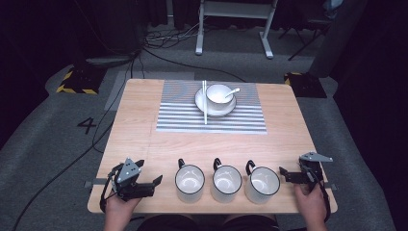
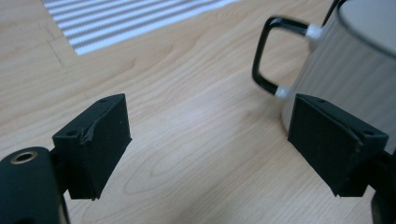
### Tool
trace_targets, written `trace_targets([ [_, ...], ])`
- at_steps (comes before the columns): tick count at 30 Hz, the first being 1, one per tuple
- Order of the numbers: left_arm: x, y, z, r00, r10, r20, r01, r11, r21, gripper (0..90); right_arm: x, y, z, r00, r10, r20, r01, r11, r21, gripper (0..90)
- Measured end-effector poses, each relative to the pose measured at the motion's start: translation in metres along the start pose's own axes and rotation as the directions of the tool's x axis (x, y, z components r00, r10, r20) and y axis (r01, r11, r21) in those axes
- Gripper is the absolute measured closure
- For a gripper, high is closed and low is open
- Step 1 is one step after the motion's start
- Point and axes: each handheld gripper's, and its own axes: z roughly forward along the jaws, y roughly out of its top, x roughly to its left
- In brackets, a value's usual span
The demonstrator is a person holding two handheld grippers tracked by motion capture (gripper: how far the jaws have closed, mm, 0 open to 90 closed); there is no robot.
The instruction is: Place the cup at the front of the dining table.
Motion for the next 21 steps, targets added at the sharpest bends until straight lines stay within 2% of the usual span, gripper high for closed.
trace_targets([
  [2, -0.001, 0.001, -0.002, 1.0, 0.006, 0.004, -0.006, 1.0, -0.008, 13.4, 0.0, 0.0, 0.0, 1.0, -0.001, -0.002, 0.001, 1.0, 0.003, 4.3],
  [5, -0.006, 0.006, -0.009, 0.9997, 0.002, 0.026, -0.001, 0.9975, -0.07, 13.4, 0.0, 0.0, 0.0, 1.0, -0.001, -0.002, 0.001, 1.0, 0.003, 4.3],
  [10, -0.015, 0.01, -0.013, 0.9982, 0.006, 0.059, 0.001, 0.9939, -0.11, 13.4, 0.0, 0.0, 0.0, 1.0, -0.001, -0.002, 0.001, 1.0, 0.003, 4.3],
  [12, -0.016, 0.011, -0.014, 0.9981, 0.01, 0.061, -0.003, 0.9939, -0.11, 13.3, 0.0, 0.0, 0.0, 1.0, -0.002, -0.001, 0.002, 1.0, 0.002, 4.3],
  [13, -0.019, 0.012, -0.015, 0.9963, 0.011, 0.085, 0.0, 0.9924, -0.123, 13.0, 0.0, 0.0, 0.0, 1.0, -0.002, -0.002, 0.002, 1.0, 0.002, 4.3],
  [19, -0.03, 0.018, -0.017, 0.9934, 0.03, 0.111, -0.014, 0.99, -0.14, 12.6, 0.0, 0.0, 0.0, 1.0, -0.002, -0.002, 0.002, 1.0, 0.002, 4.3],
  [21, -0.034, 0.02, -0.016, 0.9907, 0.031, 0.132, -0.013, 0.9907, -0.136, 12.4, 0.0, 0.0, 0.0, 1.0, -0.001, -0.002, 0.001, 1.0, 0.003, 4.3],
])
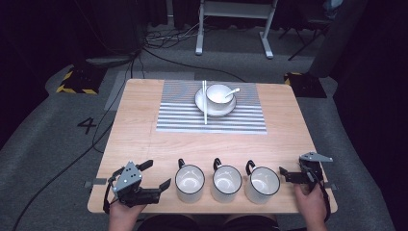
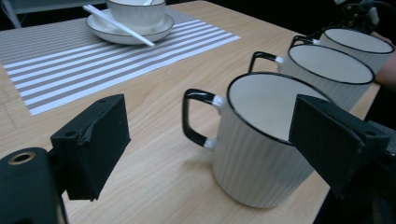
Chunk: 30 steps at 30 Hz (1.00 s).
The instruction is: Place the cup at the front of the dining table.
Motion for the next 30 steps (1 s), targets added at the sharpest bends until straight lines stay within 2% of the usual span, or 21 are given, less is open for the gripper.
trace_targets([
  [2, -0.003, 0.001, 0.002, 0.9998, -0.004, 0.021, 0.004, 1.0, -0.008, 11.7, 0.0, 0.0, 0.0, 1.0, 0.0, 0.0, 0.0, 1.0, 0.0, 4.3],
  [3, -0.008, 0.002, 0.005, 0.9987, -0.015, 0.048, 0.015, 0.9998, -0.011, 11.1, 0.0, 0.0, 0.0, 1.0, 0.0, 0.0, 0.0, 1.0, 0.0, 4.3],
  [5, -0.009, 0.002, 0.006, 0.9987, -0.004, 0.052, 0.005, 1.0, -0.008, 10.4, 0.0, 0.0, 0.0, 1.0, -0.001, 0.001, 0.001, 1.0, 0.0, 4.3],
  [6, -0.012, 0.003, 0.007, 0.9977, -0.011, 0.066, 0.011, 0.9999, 0.0, 10.4, 0.0, 0.0, 0.0, 1.0, -0.001, 0.001, 0.001, 1.0, 0.0, 4.3],
  [7, -0.014, 0.003, 0.009, 0.9975, 0.005, 0.07, -0.005, 1.0, 0.006, 10.1, 0.0, 0.0, 0.0, 1.0, -0.001, 0.001, 0.001, 1.0, 0.0, 4.3],
  [8, -0.017, 0.003, 0.012, 0.9964, 0.002, 0.085, -0.003, 0.9999, 0.016, 9.3, 0.0, 0.0, 0.0, 1.0, 0.0, 0.0, 0.0, 1.0, 0.0, 4.3],
  [10, -0.019, 0.003, 0.014, 0.9969, 0.008, 0.079, -0.009, 0.9999, 0.008, 8.8, 0.0, 0.0, 0.0, 1.0, 0.0, 0.0, 0.0, 1.0, 0.001, 4.3],
  [12, -0.023, 0.003, 0.017, 0.995, -0.005, 0.099, 0.004, 0.9999, 0.013, 7.8, 0.0, 0.0, 0.0, 1.0, -0.001, 0.001, 0.001, 1.0, 0.0, 4.3],
  [14, -0.026, 0.002, 0.022, 0.9949, 0.005, 0.1, -0.006, 0.9999, 0.009, 5.8, 0.0, 0.0, 0.0, 1.0, 0.0, 0.0, 0.0, 1.0, 0.0, 4.3],
  [15, -0.029, 0.002, 0.024, 0.9926, -0.004, 0.121, 0.0, 0.9994, 0.035, 4.4, 0.0, 0.0, 0.0, 1.0, -0.001, 0.001, 0.001, 1.0, 0.0, 4.3],
  [17, -0.03, 0.001, 0.026, 0.9934, 0.012, 0.114, -0.015, 0.9995, 0.028, 4.0, 0.0, 0.0, 0.0, 1.0, 0.0, 0.0, 0.0, 1.0, 0.0, 4.3],
  [21, -0.033, -0.001, 0.033, 0.9907, -0.005, 0.136, -0.004, 0.9978, 0.067, 1.3, 0.0, 0.0, 0.0, 1.0, -0.002, 0.001, 0.002, 1.0, 0.0, 4.3],
  [22, -0.033, -0.003, 0.035, 0.992, -0.002, 0.126, -0.005, 0.9987, 0.051, 0.5, 0.0, 0.0, 0.0, 1.0, 0.0, 0.0, 0.0, 1.0, 0.0, 4.3],
  [24, -0.035, -0.006, 0.041, 0.9904, -0.013, 0.138, 0.004, 0.998, 0.063, 0.0, 0.0, 0.0, 0.0, 1.0, -0.001, 0.0, 0.001, 1.0, 0.0, 4.3],
  [25, -0.035, -0.007, 0.042, 0.9911, -0.011, 0.133, 0.0, 0.9969, 0.079, 0.0, 0.0, 0.0, 0.0, 1.0, -0.001, 0.0, 0.001, 1.0, 0.0, 4.3],
  [26, -0.034, -0.008, 0.044, 0.9915, 0.008, 0.13, -0.018, 0.9968, 0.078, 0.0, 0.0, 0.0, 0.0, 1.0, -0.001, 0.0, 0.001, 1.0, 0.0, 4.3],
  [30, -0.035, -0.012, 0.049, 0.9915, -0.002, 0.13, -0.012, 0.9948, 0.101, 0.0, 0.0, 0.0, 0.0, 1.0, -0.001, 0.0, 0.001, 1.0, 0.0, 4.3],
])
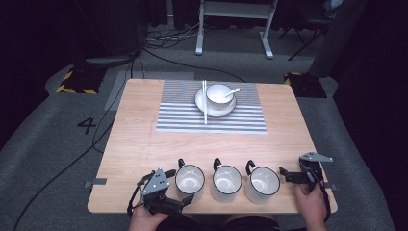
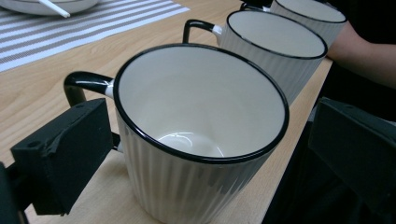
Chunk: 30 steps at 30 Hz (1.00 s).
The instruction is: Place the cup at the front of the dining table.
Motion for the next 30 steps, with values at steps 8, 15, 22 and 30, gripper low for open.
trace_targets([
  [8, 0.003, -0.012, 0.019, 0.9991, -0.04, -0.015, 0.041, 0.9986, 0.035, 0.0, 0.0, 0.0, 0.0, 1.0, 0.0, 0.003, 0.0, 1.0, -0.003, 4.2],
  [15, 0.005, -0.016, 0.028, 0.9991, -0.041, -0.012, 0.042, 0.9986, 0.032, 0.0, 0.0, 0.0, 0.0, 1.0, 0.0, 0.003, 0.0, 1.0, -0.003, 4.3],
  [22, 0.006, -0.022, 0.034, 0.9999, -0.014, -0.004, 0.014, 0.9997, -0.022, 0.0, 0.0, 0.0, 0.0, 1.0, 0.001, 0.004, -0.001, 1.0, -0.004, 4.3],
  [30, 0.007, -0.026, 0.04, 0.9996, -0.027, -0.005, 0.027, 0.9996, 0.006, 0.0, 0.001, 0.0, 0.0, 1.0, 0.003, 0.005, -0.003, 1.0, -0.004, 4.3],
])
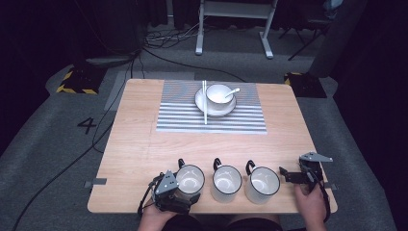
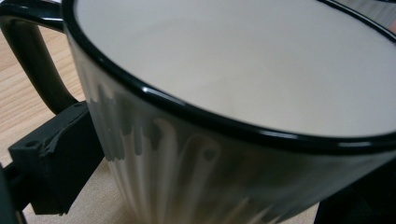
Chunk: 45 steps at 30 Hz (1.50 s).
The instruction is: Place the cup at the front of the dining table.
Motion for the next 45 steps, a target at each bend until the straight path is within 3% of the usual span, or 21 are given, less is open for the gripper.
trace_targets([
  [3, 0.0, 0.001, 0.001, 0.9998, 0.007, -0.016, -0.006, 0.9998, 0.019, 0.0, 0.0, 0.0, 0.0, 1.0, 0.0, 0.0, 0.0, 1.0, 0.0, 4.3],
  [6, 0.0, 0.003, 0.007, 0.9993, 0.009, -0.035, -0.006, 0.9956, 0.093, 0.0, 0.0, 0.0, 0.0, 1.0, 0.001, 0.0, -0.001, 1.0, 0.0, 4.3],
  [8, -0.002, 0.003, 0.01, 0.9991, -0.002, -0.043, 0.007, 0.9936, 0.113, 0.0, 0.0, 0.0, 0.0, 1.0, 0.002, 0.0, -0.002, 1.0, 0.0, 4.4],
  [11, -0.003, 0.004, 0.011, 0.9973, 0.016, -0.072, -0.008, 0.9942, 0.107, 0.0, 0.0, 0.0, 0.0, 1.0, -0.001, 0.001, 0.001, 1.0, 0.0, 4.3],
  [16, -0.006, 0.004, 0.013, 0.9968, 0.003, -0.08, 0.005, 0.9941, 0.109, 0.0, 0.0, 0.0, 0.0, 1.0, 0.005, -0.001, -0.005, 1.0, 0.001, 4.3],
  [23, -0.009, 0.004, 0.014, 0.9927, 0.033, -0.116, -0.023, 0.9963, 0.083, 1.9, 0.0, 0.0, 0.0, 1.0, 0.002, 0.001, -0.002, 1.0, 0.0, 4.3],
  [35, -0.012, 0.004, 0.014, 0.9923, 0.03, -0.12, -0.019, 0.9955, 0.093, 3.2, 0.0, 0.0, 0.0, 1.0, 0.004, 0.0, -0.004, 1.0, 0.001, 4.3],
  [40, -0.012, 0.006, 0.014, 0.9901, 0.06, -0.127, -0.049, 0.9945, 0.093, 3.3, 0.0, 0.0, 0.0, 1.0, 0.003, 0.001, -0.003, 1.0, 0.001, 4.4],
  [42, -0.013, 0.007, 0.013, 0.9939, 0.024, -0.108, -0.015, 0.9964, 0.084, 3.4, 0.0, 0.0, 0.0, 1.0, 0.005, 0.002, -0.005, 1.0, 0.0, 4.4],
  [45, -0.013, 0.01, 0.011, 0.995, 0.01, -0.099, -0.001, 0.9966, 0.082, 3.4, 0.0, 0.0, 0.0, 1.0, 0.003, 0.002, -0.003, 1.0, 0.001, 4.4],
])
